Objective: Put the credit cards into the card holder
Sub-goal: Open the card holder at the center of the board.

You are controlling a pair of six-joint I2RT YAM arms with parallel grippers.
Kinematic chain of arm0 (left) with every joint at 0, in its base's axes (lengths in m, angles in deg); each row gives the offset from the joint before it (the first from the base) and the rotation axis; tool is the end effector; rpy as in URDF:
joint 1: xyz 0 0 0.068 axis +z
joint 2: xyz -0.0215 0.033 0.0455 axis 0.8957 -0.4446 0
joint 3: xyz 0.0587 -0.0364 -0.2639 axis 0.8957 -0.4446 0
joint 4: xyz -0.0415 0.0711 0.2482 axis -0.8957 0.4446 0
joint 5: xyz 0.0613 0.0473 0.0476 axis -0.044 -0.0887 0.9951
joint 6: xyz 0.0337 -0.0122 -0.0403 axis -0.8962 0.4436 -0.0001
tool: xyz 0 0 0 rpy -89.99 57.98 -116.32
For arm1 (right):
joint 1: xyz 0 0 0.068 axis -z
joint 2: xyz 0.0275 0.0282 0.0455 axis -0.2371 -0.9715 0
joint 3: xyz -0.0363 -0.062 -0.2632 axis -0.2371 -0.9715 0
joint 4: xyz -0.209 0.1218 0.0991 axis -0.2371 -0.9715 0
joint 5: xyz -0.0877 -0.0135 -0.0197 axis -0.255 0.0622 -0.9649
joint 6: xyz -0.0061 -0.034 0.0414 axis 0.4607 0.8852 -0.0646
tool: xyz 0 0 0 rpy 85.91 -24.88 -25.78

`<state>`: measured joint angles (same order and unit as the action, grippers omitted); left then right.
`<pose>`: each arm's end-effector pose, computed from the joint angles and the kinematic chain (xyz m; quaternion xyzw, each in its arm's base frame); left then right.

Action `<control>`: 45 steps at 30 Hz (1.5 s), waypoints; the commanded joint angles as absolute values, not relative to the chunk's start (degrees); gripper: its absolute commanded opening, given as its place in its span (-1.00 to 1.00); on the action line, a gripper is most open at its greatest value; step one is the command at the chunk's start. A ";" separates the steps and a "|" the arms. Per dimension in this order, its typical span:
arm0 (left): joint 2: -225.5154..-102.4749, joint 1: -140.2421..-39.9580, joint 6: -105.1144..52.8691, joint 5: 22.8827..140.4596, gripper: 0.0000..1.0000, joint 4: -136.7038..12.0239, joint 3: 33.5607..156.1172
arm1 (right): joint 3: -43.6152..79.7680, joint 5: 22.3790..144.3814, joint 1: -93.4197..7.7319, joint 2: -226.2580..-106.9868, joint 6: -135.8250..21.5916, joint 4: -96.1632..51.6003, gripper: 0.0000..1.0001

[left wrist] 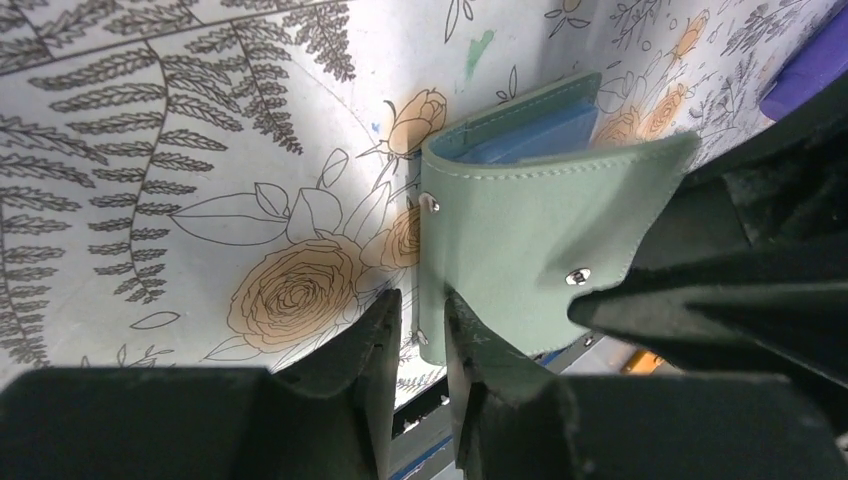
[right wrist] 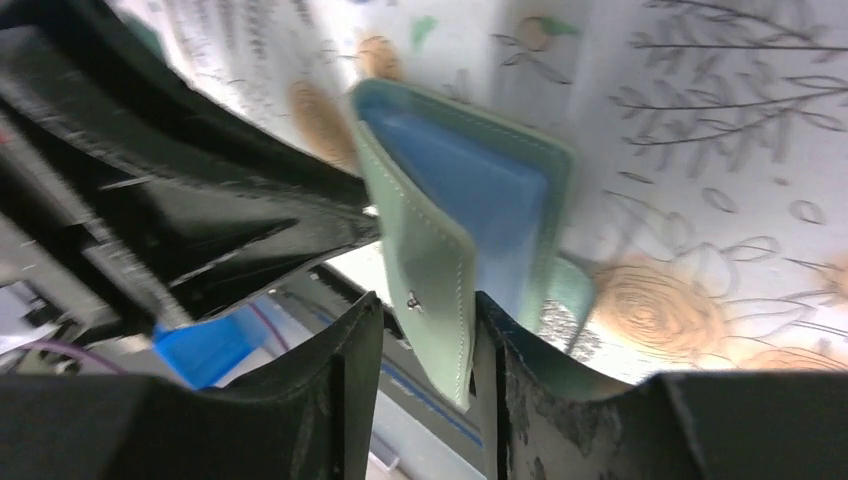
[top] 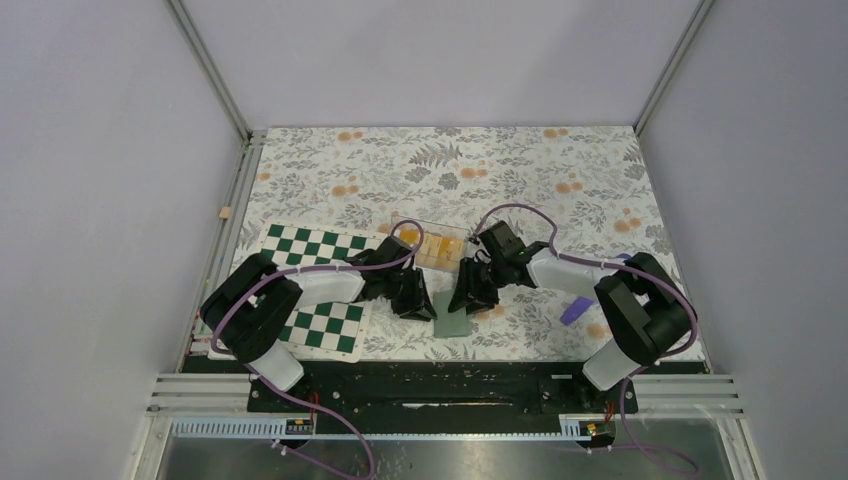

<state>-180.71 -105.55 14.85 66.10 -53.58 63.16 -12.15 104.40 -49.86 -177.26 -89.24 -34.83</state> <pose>0.2023 -0.2011 0.1317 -0.0308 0.9424 -0.3311 0.0356 0.2274 0.1872 0.1511 -0.0423 0.9359 0.3449 0.0569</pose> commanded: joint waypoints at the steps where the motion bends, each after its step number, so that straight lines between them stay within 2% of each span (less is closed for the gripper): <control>1: -181.94 -105.71 13.82 66.77 -0.55 -54.00 64.83 | -13.52 113.76 -49.67 -173.48 -94.55 -24.93 -0.14; 4: -182.03 -105.83 13.51 66.40 -0.54 -53.89 64.93 | -13.59 115.52 -49.73 -172.63 -96.22 -22.44 -0.14; 6: -181.58 -105.82 12.74 66.83 -0.46 -52.60 65.30 | -12.88 116.51 -49.74 -172.99 -96.70 -22.26 -0.14; 12: -174.98 -105.80 7.67 73.90 0.21 -40.10 68.73 | -11.68 117.40 -50.19 -173.96 -97.24 -20.28 -0.13; 16: -168.92 -105.42 5.74 77.29 0.37 -33.99 70.44 | -9.97 116.87 -52.56 -176.08 -97.02 -20.36 -0.13; 23: -160.70 -103.86 6.81 78.68 0.35 -32.36 69.40 | -9.10 115.77 -55.42 -180.59 -97.38 -18.57 -0.11; 31: -160.75 -104.14 12.23 71.50 0.17 -45.18 64.65 | -8.60 114.12 -55.98 -182.90 -95.91 -20.73 -0.03; 36: -165.32 -104.71 13.93 69.87 -0.09 -49.90 63.55 | -7.03 111.15 -55.97 -183.60 -93.14 -27.93 -0.03; 39: -166.93 -106.01 14.12 71.41 -0.29 -49.25 64.21 | -6.48 107.96 -55.98 -184.39 -91.72 -31.06 -0.12; 41: -166.47 -107.28 13.46 75.56 -0.28 -45.33 65.93 | -6.24 106.78 -55.99 -185.66 -90.97 -32.36 -0.13; 45: -166.28 -110.35 10.84 85.41 -0.01 -33.73 71.98 | -7.10 106.44 -56.14 -188.10 -90.71 -31.83 -0.14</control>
<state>-167.15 -107.89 12.80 76.09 -40.93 65.45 -7.69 109.21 -55.56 -185.55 -92.08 -28.71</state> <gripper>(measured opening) 0.458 0.436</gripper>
